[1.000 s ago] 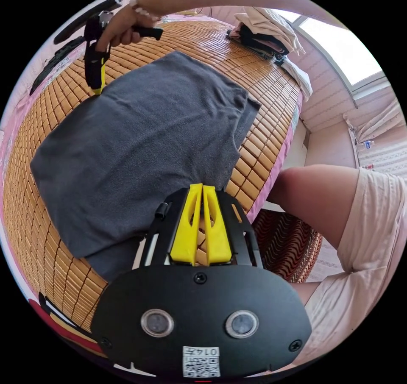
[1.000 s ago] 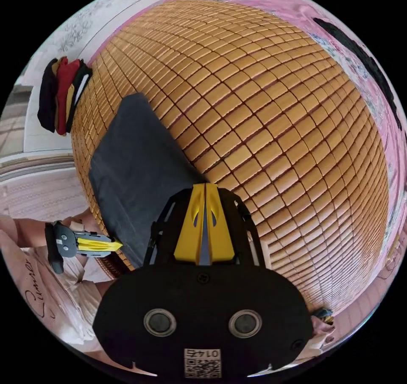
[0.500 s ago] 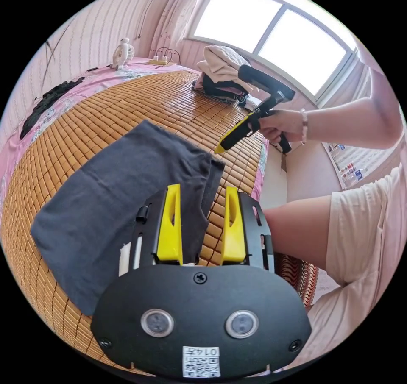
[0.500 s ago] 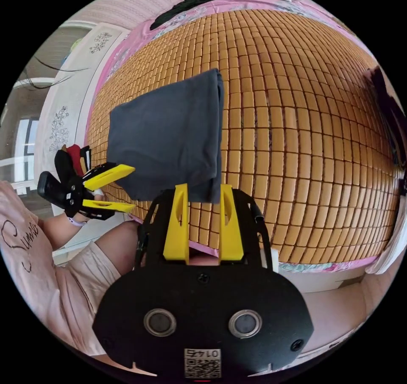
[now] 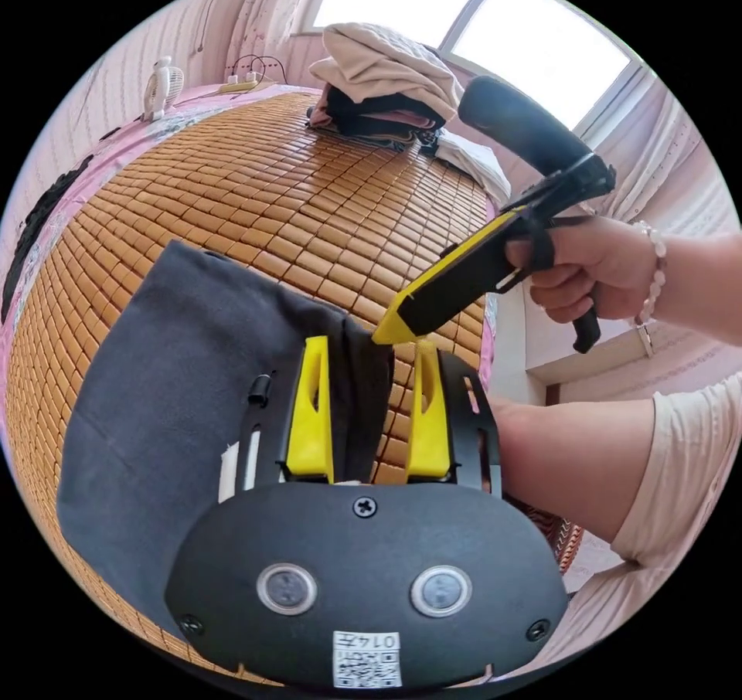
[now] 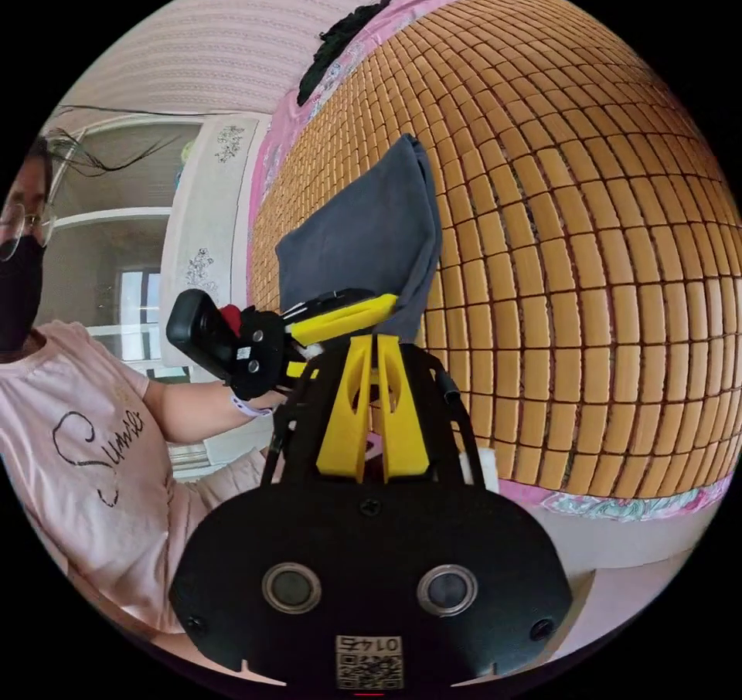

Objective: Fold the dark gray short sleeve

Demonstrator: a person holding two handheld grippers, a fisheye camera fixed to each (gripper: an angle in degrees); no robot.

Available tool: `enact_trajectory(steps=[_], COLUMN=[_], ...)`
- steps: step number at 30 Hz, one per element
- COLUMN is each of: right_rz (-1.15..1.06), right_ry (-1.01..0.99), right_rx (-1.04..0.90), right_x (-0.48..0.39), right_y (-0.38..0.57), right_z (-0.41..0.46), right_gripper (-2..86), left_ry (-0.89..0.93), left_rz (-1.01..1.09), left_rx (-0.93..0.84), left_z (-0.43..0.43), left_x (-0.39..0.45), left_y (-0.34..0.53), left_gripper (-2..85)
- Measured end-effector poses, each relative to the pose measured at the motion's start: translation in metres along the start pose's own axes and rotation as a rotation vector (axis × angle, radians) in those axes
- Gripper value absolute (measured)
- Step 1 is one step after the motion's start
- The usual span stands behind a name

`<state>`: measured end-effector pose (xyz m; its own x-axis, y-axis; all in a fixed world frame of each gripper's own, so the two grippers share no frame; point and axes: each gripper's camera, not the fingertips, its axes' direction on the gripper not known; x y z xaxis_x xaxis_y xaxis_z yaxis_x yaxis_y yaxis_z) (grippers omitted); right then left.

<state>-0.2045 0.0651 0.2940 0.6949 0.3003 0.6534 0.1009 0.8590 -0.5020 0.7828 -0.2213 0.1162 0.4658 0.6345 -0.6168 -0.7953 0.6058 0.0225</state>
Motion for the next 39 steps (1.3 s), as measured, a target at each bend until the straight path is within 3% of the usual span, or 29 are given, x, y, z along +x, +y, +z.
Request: enact_trajectory(steps=[3,10,19,25,30,33,39], right_rz=[0.037,0.099,0.149,0.083,-0.014,-0.1,-0.202], right_ry=[-0.02,0.031,-0.005,0.067,0.183,0.168,0.22], right_rx=[0.158,0.282,0.326,0.467,0.455,0.393,0.25], right_x=[0.016,0.078,0.088,0.04,-0.018,-0.051,-0.078], right_y=[0.005,-0.039,-0.053,-0.022,-0.045,-0.088,-0.167], right_z=[-0.026,-0.029,-0.054,-0.139,-0.146,-0.104,0.032], right_gripper=[2.0,10.2,2.7,2.0,2.2,2.7,5.9], left_ry=[0.01,0.106,0.136,0.196,0.192,0.121,-0.018], left_rz=[-0.045,-0.006,0.044,0.038,-0.149,-0.312,-0.743], left_rx=[-0.01,0.013,0.043,0.275,0.41,0.428,0.27], left_z=[-0.005,-0.018,-0.037,-0.073,-0.109,-0.129,-0.114], left_x=[-0.009,-0.004,0.003,0.008,-0.017,-0.058,-0.15], left_y=[0.002,0.032,0.081,0.103,0.148,0.194,0.297], left_gripper=[0.8,-0.7,-0.8,-0.8,-0.7,-0.3,9.0])
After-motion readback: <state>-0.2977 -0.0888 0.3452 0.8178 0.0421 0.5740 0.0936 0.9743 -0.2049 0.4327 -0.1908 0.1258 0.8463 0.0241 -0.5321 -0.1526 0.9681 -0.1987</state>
